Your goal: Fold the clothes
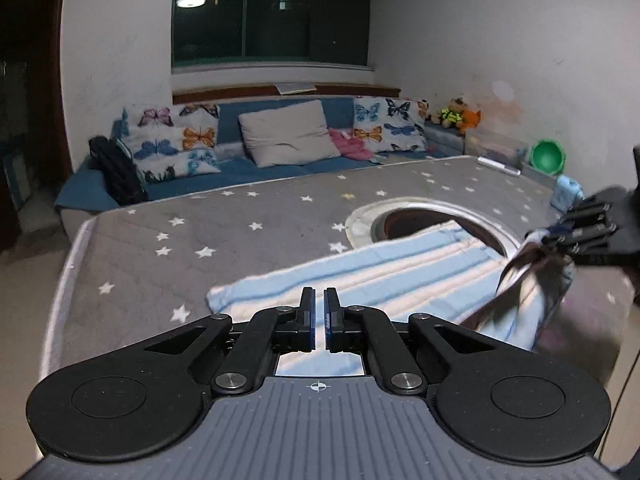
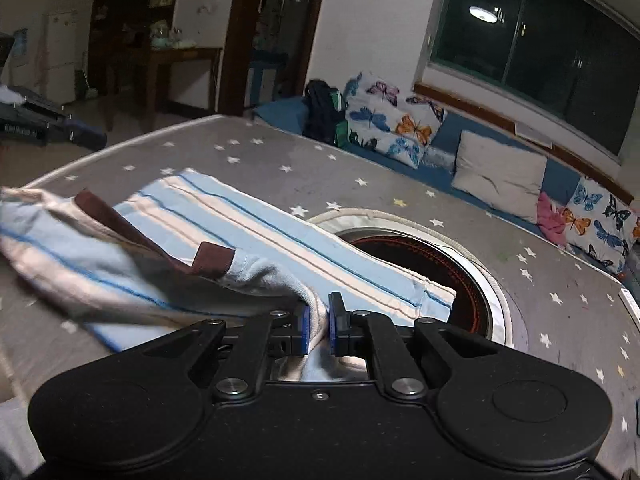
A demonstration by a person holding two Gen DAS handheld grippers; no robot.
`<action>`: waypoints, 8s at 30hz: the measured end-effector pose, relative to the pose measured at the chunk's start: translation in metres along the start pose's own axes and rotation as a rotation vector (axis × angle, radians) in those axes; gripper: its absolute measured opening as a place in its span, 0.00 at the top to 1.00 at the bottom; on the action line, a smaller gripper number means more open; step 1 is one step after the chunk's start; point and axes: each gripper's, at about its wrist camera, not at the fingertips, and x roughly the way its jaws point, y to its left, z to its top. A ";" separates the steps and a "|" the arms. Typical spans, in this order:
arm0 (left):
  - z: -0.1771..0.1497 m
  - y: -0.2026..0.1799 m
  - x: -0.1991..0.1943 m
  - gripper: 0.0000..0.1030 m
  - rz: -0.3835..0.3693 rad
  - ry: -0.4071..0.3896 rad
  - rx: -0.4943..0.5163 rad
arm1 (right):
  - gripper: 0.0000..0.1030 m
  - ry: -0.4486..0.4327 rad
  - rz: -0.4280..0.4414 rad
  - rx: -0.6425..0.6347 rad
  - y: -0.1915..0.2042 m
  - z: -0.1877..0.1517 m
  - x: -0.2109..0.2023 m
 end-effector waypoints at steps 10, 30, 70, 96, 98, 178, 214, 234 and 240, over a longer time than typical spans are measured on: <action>-0.032 -0.014 -0.042 0.52 -0.065 0.060 -0.021 | 0.90 0.027 0.006 -0.013 0.001 -0.010 0.018; -0.043 -0.010 -0.028 0.91 -0.046 -0.007 -0.138 | 0.90 0.013 -0.017 0.004 0.000 -0.003 0.012; 0.015 0.070 0.121 0.75 0.176 -0.038 -0.178 | 0.42 0.077 -0.038 0.271 -0.084 0.034 0.121; -0.012 0.074 0.114 0.59 0.187 0.077 -0.233 | 0.40 0.150 -0.099 0.297 -0.103 0.010 0.148; -0.014 0.073 0.115 0.56 0.173 0.090 -0.248 | 0.40 0.162 -0.088 0.300 -0.103 0.003 0.144; 0.054 0.114 0.130 0.64 0.326 -0.005 -0.272 | 0.84 -0.020 -0.134 0.248 -0.076 0.082 0.154; -0.078 0.063 0.006 0.24 0.556 -0.024 -0.232 | 0.08 0.024 -0.427 0.426 -0.134 -0.100 0.013; -0.084 0.073 0.028 0.10 0.578 0.061 -0.268 | 0.01 0.084 -0.442 0.559 -0.187 -0.146 0.021; -0.085 0.072 0.033 0.07 0.580 0.079 -0.250 | 0.00 0.086 -0.415 0.541 -0.192 -0.147 0.021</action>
